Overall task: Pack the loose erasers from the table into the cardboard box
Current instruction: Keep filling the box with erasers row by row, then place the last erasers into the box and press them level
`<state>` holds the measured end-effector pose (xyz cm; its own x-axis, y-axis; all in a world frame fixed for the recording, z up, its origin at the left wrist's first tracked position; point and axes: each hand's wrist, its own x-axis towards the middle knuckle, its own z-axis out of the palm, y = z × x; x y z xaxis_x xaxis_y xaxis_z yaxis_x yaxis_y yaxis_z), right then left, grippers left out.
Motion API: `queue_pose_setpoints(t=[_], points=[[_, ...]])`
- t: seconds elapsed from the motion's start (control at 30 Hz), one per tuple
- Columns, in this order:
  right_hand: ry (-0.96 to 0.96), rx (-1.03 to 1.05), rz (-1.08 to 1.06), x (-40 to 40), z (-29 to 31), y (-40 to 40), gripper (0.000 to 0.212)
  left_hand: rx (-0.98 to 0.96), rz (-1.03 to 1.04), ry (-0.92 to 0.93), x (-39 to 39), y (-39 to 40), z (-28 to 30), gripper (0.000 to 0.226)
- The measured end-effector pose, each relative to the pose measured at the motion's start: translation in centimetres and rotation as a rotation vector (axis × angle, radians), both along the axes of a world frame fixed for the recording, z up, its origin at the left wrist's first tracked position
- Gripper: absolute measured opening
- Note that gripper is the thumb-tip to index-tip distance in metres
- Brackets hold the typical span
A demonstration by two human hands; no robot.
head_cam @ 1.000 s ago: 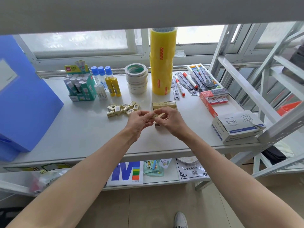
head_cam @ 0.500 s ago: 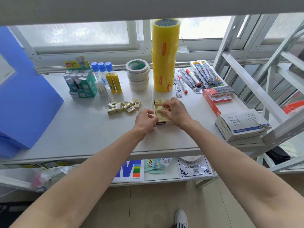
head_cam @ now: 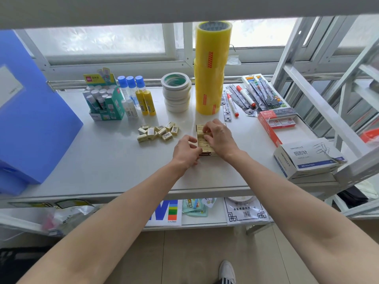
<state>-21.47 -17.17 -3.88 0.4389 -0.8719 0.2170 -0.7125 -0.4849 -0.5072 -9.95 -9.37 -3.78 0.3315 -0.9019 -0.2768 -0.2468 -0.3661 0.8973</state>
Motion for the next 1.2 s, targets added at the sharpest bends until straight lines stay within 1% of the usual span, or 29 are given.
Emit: queue_pose_setpoints(t=[0.2,0.27,0.3,0.37,0.47,0.53,0.6,0.67,0.73,0.8,0.87,0.97,1.1,1.2], points=[[-0.031,0.023,-0.017,-0.2,0.0,0.3,0.015,0.010,-0.007,0.026,0.1,0.0,0.0,0.030],[-0.042,-0.031,-0.046,0.0,0.1,0.8,0.017,0.000,-0.006,0.038,0.3,0.2,0.0,0.028],[-0.058,-0.072,-0.059,0.2,0.3,1.1,0.017,-0.023,0.006,0.013,0.5,0.4,0.0,0.028],[-0.088,-0.128,-0.040,1.0,0.6,2.0,0.016,-0.117,0.071,-0.134,1.5,0.9,-0.1,0.026],[-0.094,-0.133,0.089,3.5,0.9,3.3,0.019,-0.258,0.227,-0.426,4.5,1.9,-0.5,0.025],[-0.038,-0.077,0.156,5.6,1.1,3.9,0.032,-0.242,0.330,-0.530,7.2,2.5,-0.6,0.037],[0.068,0.011,0.167,7.6,1.3,3.9,0.047,-0.168,0.369,-0.592,9.9,2.7,-0.7,0.051],[0.171,0.074,0.120,9.2,1.2,3.6,0.054,-0.079,0.325,-0.655,11.9,2.6,-0.6,0.058],[0.247,0.093,0.046,10.3,1.0,3.0,0.054,0.011,0.226,-0.723,13.0,2.1,-0.6,0.060],[0.286,0.119,-0.007,11.1,0.7,2.5,0.053,0.079,0.116,-0.792,13.4,1.5,-0.7,0.060],[0.280,0.153,-0.007,11.7,0.5,2.2,0.054,0.105,0.049,-0.854,13.4,0.9,-1.1,0.062],[0.248,0.161,0.054,12.3,0.0,2.2,0.052,0.102,0.000,-0.914,13.4,0.2,-1.5,0.060],[0.184,0.153,0.090,12.0,-0.2,2.8,0.046,0.031,-0.048,-0.966,13.3,0.3,-1.8,0.045],[0.138,0.152,0.108,11.6,-0.2,3.2,0.042,-0.035,-0.109,-1.008,13.3,0.8,-2.0,0.048]])
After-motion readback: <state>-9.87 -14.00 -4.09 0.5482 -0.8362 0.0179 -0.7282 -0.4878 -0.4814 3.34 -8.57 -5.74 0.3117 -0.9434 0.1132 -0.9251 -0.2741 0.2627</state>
